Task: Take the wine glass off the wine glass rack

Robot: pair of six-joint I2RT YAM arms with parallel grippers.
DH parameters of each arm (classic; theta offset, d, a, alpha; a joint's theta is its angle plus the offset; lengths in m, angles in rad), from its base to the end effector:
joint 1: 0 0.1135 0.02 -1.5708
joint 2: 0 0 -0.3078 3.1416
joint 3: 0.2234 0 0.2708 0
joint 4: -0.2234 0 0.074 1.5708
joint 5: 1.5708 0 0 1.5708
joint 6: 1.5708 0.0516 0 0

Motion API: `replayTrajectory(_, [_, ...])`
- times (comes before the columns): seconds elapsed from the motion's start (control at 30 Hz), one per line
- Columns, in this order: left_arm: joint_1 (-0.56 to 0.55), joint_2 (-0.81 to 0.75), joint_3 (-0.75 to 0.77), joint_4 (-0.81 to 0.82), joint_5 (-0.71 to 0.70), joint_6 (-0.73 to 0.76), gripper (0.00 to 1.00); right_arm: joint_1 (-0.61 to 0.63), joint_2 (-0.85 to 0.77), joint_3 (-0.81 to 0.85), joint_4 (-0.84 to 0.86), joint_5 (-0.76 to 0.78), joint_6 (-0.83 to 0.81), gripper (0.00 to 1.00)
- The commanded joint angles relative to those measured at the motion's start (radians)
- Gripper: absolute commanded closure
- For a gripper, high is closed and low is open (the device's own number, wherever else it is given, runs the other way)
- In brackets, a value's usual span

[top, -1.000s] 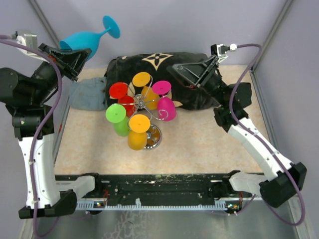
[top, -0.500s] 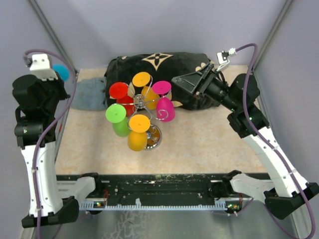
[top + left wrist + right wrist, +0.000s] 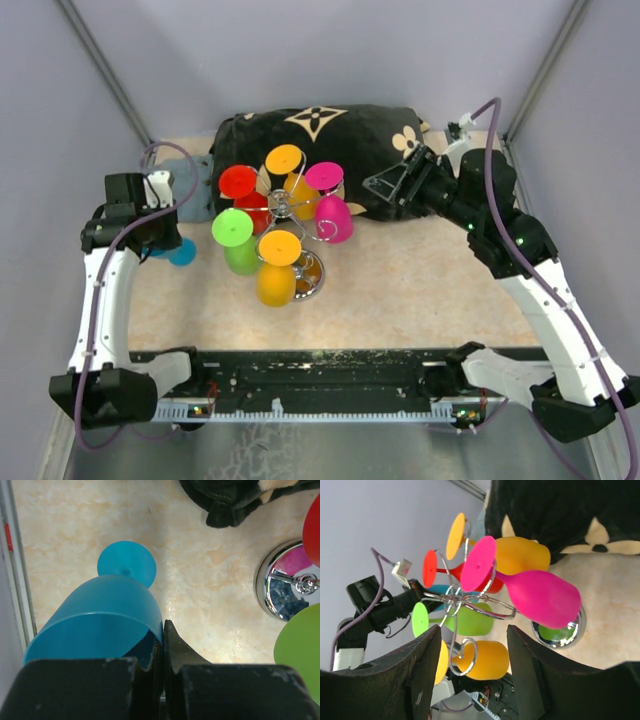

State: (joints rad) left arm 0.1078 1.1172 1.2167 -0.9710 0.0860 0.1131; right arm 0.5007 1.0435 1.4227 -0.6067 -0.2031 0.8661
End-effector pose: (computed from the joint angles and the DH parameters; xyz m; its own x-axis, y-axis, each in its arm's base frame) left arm 0.2218 0.0195 0.3801 -0.7619 0.0307 -0.6470 0.0340 0.9994 0.0073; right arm 0.1788 0.1097 0.5049 -0.6177 0.5126 -0.5964 -0.2655 0.5780 0.7717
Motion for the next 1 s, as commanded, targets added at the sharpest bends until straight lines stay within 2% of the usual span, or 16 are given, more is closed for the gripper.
replayTrajectory(0.0, [0.010, 0.002, -0.053, 0.069, 0.062, 0.013, 1.00, -0.001, -0.072, -0.010, -0.044, 0.059, -0.026, 0.45])
replayTrajectory(0.33, [0.039, 0.109, -0.133, 0.227, 0.029, 0.040, 1.00, -0.001, -0.060, -0.004, -0.062, 0.068, -0.019, 0.45])
replayTrajectory(0.57, [0.070, 0.202, -0.109, 0.213, 0.044, 0.079, 1.00, -0.001, -0.045, -0.004, -0.045, 0.062, -0.009, 0.45])
replayTrajectory(0.63, [0.072, 0.221, -0.089, 0.203, 0.049, 0.087, 0.93, -0.001, -0.041, -0.001, -0.045, 0.061, -0.011, 0.45])
replayTrajectory(0.8, [0.072, 0.257, -0.019, 0.160, 0.073, 0.095, 0.65, -0.001, -0.023, -0.006, -0.033, 0.054, -0.014, 0.45])
replayTrajectory(0.97, [0.072, 0.257, 0.037, 0.132, 0.091, 0.096, 0.46, -0.001, 0.003, -0.005, -0.010, 0.035, -0.013, 0.45])
